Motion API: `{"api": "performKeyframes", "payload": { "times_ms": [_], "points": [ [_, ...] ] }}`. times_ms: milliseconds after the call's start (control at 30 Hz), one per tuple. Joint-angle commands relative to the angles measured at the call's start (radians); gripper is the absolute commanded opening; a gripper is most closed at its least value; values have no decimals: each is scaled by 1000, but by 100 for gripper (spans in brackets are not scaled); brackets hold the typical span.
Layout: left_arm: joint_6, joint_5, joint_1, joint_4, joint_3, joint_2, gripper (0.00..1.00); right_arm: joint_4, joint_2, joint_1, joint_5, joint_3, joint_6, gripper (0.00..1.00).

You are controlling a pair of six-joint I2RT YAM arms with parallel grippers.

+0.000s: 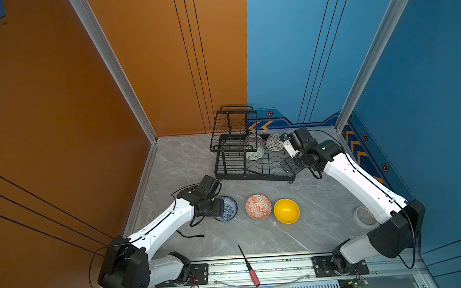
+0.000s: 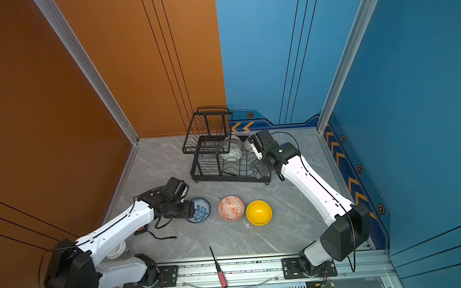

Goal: Load the bowls into the dish rack
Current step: 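Lower the left gripper onto the blue-floral bowl's rim and close it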

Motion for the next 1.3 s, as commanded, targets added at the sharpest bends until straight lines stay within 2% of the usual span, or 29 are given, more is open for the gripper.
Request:
{"api": "performKeyframes", "payload": {
  "times_ms": [0,767,1000,1267],
  "points": [
    [-3,4,-6,23,-3,36,70,20,6,-6,-24,17,-8,100],
    [1,36,33,104,-52,115,50,31,32,-9,-61,10,-24,100],
    [1,42,40,114,-60,115,41,38,22,-11,-122,4,-26,100],
    [-1,44,41,115,-61,115,25,47,17,-13,-152,-12,-28,100]
  ]
}}
